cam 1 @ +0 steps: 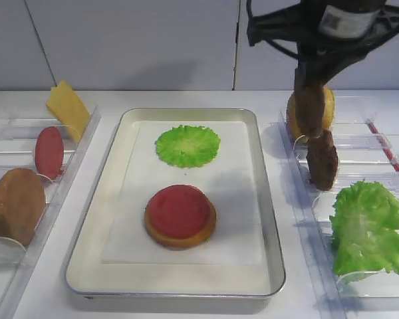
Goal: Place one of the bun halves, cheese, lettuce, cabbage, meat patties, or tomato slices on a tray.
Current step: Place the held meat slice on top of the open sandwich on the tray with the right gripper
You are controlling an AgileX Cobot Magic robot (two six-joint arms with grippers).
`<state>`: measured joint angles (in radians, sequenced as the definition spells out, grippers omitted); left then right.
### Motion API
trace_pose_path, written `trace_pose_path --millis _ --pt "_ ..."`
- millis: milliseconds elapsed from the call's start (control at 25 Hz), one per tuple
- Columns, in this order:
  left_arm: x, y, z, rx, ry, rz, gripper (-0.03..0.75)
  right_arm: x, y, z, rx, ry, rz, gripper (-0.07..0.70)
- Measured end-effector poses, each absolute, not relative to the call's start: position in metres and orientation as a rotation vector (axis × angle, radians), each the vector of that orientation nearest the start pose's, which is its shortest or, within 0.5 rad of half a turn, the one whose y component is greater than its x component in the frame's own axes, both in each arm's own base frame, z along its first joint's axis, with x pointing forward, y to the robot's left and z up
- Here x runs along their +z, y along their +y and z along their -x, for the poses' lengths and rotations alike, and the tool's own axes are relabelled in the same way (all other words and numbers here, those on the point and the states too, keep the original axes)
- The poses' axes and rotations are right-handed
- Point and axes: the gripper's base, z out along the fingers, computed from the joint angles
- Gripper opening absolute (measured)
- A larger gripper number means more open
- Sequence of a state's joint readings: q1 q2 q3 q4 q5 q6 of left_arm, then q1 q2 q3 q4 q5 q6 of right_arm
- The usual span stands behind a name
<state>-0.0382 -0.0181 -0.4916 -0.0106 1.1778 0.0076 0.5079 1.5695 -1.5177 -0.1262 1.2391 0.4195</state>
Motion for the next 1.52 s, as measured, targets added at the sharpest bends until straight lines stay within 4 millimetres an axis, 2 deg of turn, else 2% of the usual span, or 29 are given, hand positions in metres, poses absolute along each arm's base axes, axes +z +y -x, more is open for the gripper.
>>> trace_pose_path --millis 120,200,600,800,960,1320,1400,1520 --pt "0.266 0.0 0.012 -0.031 2.151 -0.051 0.467 0.365 0.137 -0.266 0.108 2.721 0.154 0.138" --pt "0.266 0.0 0.012 -0.031 2.151 -0.051 0.467 0.367 0.128 -0.248 0.133 2.716 0.165 0.138" --pt "0.266 0.0 0.012 -0.031 2.151 -0.051 0.467 0.334 0.107 -0.163 0.531 2.637 0.198 0.138" --pt "0.266 0.0 0.012 -0.031 2.151 -0.051 0.467 0.305 0.105 -0.138 0.742 2.532 0.215 0.138" --pt "0.266 0.0 0.012 -0.031 2.151 -0.051 0.467 0.288 0.118 -0.134 0.958 2.458 0.272 0.138" --pt "0.266 0.0 0.012 -0.031 2.151 -0.051 0.467 0.265 0.149 -0.166 1.17 2.411 0.294 0.138" --pt "0.266 0.0 0.012 -0.031 2.151 -0.051 0.467 0.26 0.149 -0.174 1.223 2.408 0.29 0.138" --pt "0.266 0.0 0.012 -0.031 2.151 -0.051 0.467 0.254 0.139 -0.192 1.352 2.373 0.24 0.138"
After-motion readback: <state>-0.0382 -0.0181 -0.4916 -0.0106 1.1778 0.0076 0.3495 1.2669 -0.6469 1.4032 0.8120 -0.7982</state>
